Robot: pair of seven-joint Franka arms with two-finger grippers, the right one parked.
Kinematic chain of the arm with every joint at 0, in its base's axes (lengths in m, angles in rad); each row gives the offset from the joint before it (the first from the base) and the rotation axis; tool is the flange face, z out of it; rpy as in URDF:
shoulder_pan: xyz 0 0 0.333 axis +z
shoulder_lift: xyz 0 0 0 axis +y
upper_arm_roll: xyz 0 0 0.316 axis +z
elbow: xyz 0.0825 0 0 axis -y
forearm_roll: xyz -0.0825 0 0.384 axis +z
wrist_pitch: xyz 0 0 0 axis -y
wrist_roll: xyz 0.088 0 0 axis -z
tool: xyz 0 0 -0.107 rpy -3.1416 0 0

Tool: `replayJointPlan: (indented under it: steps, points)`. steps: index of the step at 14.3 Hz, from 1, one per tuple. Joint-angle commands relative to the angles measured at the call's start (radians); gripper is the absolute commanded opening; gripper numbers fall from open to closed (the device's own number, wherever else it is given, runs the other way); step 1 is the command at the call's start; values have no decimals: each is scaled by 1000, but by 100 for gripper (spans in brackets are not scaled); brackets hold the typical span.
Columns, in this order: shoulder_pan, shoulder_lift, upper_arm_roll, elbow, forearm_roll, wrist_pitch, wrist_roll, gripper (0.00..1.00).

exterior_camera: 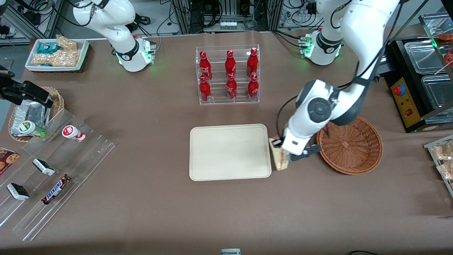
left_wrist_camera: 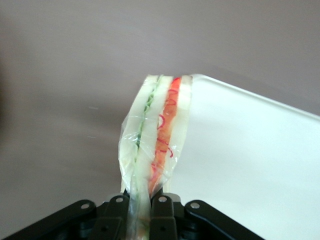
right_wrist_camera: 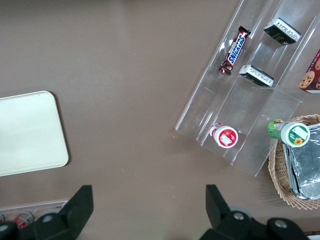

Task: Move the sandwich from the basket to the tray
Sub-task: 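Carry the held sandwich from the basket over the cream tray, then lower the sandwich onto the tray and open the left gripper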

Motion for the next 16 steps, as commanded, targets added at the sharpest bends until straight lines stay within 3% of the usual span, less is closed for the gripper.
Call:
replayJointPlan:
  steps: [1, 3, 4, 13, 14, 15, 16]
  points:
    - [-125, 143, -10, 178, 69, -14, -97, 12]
    - [-208, 205, -10, 238, 223, -18, -220, 11]
    - [-235, 222, -10, 242, 254, -18, -247, 11]
    - [-302, 297, -15, 302, 227, -11, -256, 16]
    - [-302, 306, -13, 302, 230, -6, -252, 22]
    - [-302, 316, -12, 303, 233, -3, -255, 38]
    - [-302, 314, -12, 303, 233, 2, -256, 80]
